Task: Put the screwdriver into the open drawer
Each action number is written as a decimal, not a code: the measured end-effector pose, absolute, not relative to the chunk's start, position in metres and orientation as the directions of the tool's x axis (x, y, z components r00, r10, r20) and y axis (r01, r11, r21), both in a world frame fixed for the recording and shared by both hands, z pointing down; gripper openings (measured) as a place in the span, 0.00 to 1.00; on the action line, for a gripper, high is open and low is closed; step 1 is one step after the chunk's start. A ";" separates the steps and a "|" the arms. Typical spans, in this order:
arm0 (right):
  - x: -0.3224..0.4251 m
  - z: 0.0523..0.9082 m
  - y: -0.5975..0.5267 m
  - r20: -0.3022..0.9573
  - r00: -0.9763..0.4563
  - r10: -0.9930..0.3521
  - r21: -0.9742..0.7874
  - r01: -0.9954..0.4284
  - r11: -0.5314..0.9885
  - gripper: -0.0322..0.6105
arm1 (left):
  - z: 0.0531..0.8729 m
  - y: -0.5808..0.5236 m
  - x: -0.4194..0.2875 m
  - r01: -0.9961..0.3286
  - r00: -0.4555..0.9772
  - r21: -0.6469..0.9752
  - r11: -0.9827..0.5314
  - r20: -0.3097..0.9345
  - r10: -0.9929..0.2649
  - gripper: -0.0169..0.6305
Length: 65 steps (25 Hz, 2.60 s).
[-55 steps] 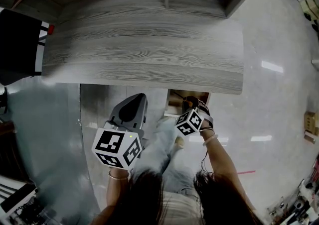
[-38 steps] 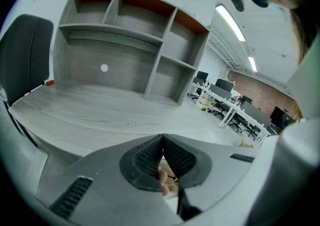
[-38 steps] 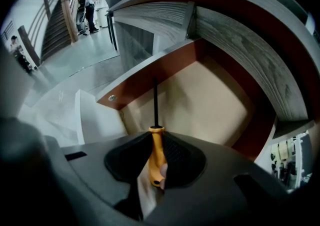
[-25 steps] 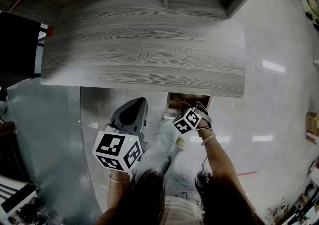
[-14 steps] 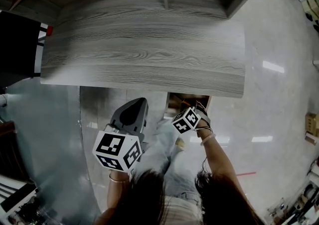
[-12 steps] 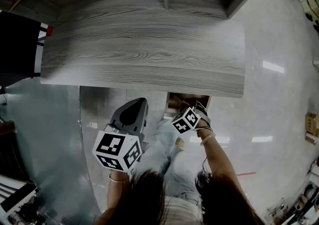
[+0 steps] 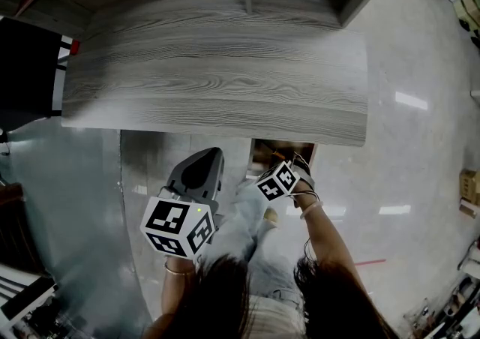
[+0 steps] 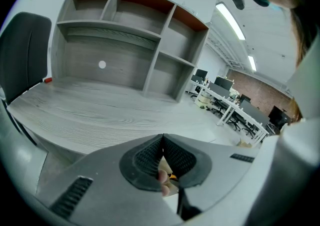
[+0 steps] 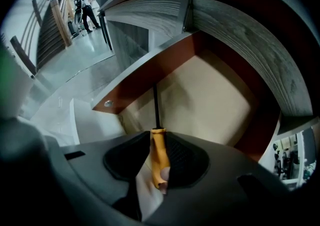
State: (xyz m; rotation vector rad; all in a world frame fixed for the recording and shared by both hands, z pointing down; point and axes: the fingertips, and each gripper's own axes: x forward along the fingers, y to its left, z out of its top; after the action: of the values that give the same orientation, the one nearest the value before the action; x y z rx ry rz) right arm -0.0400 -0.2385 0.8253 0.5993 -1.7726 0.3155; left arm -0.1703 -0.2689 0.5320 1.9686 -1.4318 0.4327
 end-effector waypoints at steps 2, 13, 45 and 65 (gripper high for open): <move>-0.041 0.823 -0.237 0.952 -0.196 -0.235 0.090 -0.554 0.828 0.23 | 0.532 -0.267 -0.170 -0.931 0.348 0.312 -0.188 0.608 -0.713 0.05; -0.041 0.799 -0.237 0.933 -0.211 -0.292 0.110 -0.607 0.787 0.24 | 0.520 -0.256 -0.167 -0.930 0.353 0.311 -0.198 0.595 -0.722 0.05; 0.008 0.664 -0.191 0.803 -0.266 -0.534 0.140 -0.785 0.603 0.13 | 0.459 -0.178 -0.122 -0.934 0.339 0.290 -0.211 0.527 -0.779 0.05; 0.028 0.587 -0.139 0.695 -0.281 -0.662 0.176 -0.826 0.535 0.10 | 0.412 -0.112 -0.103 -0.936 0.337 0.255 -0.241 0.460 -0.821 0.05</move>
State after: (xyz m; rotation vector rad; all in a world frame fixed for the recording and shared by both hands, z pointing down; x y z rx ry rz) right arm 0.0279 -0.1389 0.5872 1.2028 -2.0307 0.2823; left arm -0.1029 -0.1116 0.4124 2.1233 -1.5377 0.3163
